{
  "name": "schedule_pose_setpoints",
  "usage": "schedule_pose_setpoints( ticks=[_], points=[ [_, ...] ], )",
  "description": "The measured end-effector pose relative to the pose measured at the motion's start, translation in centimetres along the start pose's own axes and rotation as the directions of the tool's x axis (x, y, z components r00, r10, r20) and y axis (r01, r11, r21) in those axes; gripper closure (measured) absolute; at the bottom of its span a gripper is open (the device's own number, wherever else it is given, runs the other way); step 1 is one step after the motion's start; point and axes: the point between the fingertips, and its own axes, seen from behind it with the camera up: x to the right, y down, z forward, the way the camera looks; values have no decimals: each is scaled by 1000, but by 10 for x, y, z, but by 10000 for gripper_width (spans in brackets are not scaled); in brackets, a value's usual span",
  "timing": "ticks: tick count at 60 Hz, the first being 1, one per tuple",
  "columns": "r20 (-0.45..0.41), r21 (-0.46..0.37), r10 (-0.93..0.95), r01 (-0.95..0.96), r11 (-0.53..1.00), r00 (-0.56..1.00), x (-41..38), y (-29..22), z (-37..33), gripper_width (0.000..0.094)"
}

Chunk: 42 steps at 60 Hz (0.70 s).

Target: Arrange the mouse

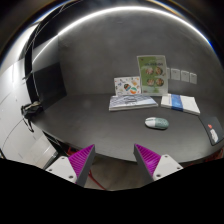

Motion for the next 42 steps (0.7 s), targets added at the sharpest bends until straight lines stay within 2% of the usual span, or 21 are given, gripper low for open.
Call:
schedule_pose_setpoints(
  ticks=[11, 21, 31, 42],
  points=[
    [14, 27, -3, 3, 1000, 1000, 42, -1, -3, 132],
    [-9, 1, -30, 30, 1000, 999, 102, 6, 7, 132],
    [-100, -2, -57, 57, 998, 993, 159, -6, 44, 132],
    [-176, -67, -82, 72, 995, 981, 203, -3, 88, 137]
  ],
)
